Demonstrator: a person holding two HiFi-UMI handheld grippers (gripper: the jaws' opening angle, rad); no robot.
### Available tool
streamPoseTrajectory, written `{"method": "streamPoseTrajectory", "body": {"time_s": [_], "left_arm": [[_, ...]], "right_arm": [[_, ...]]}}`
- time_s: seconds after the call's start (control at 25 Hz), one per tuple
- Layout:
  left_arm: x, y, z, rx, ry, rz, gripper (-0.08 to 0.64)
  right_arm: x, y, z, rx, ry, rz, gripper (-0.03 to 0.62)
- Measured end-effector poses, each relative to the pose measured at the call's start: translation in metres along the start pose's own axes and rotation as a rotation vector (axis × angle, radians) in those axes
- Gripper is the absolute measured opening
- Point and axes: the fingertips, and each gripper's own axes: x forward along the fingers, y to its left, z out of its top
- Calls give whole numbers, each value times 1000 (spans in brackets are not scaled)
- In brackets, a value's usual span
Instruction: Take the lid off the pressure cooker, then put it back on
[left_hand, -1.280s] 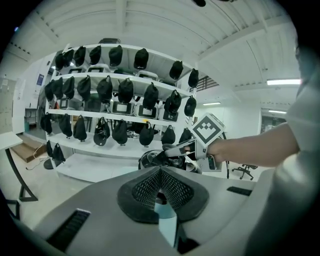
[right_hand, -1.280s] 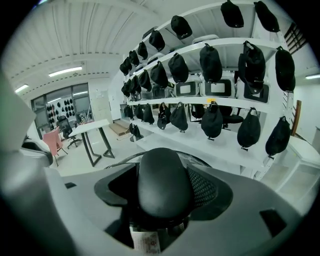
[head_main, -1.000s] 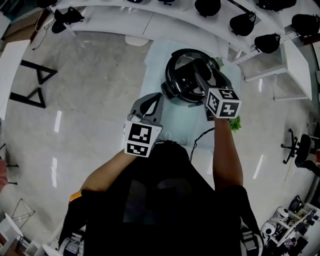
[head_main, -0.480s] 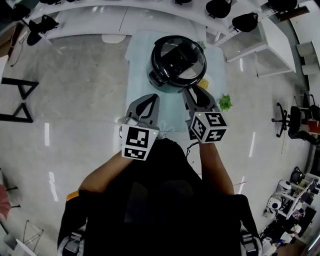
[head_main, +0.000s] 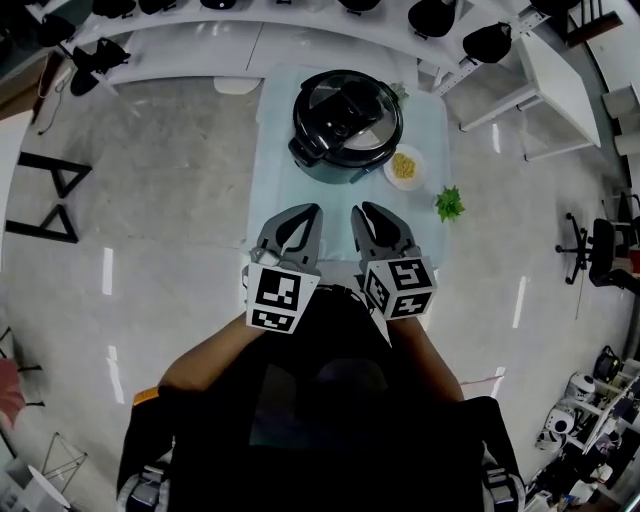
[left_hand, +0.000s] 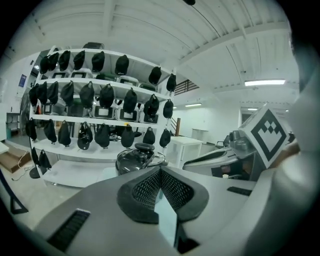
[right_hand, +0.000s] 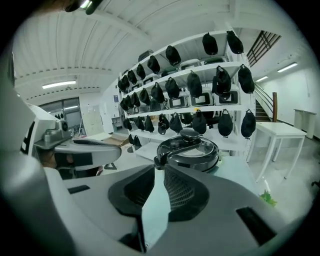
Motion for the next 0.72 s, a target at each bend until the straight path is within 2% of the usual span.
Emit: {"method": "streamPoseTrajectory", "body": {"time_s": [0.24, 0.72], "left_arm": [[-3, -47, -8, 6, 11, 57, 8], [-42, -117, -17, 12, -11, 236, 6]], "right_arm": [[-37, -11, -20, -40, -4, 74, 72], [-109, -16, -50, -111, -16, 222, 72]]}}
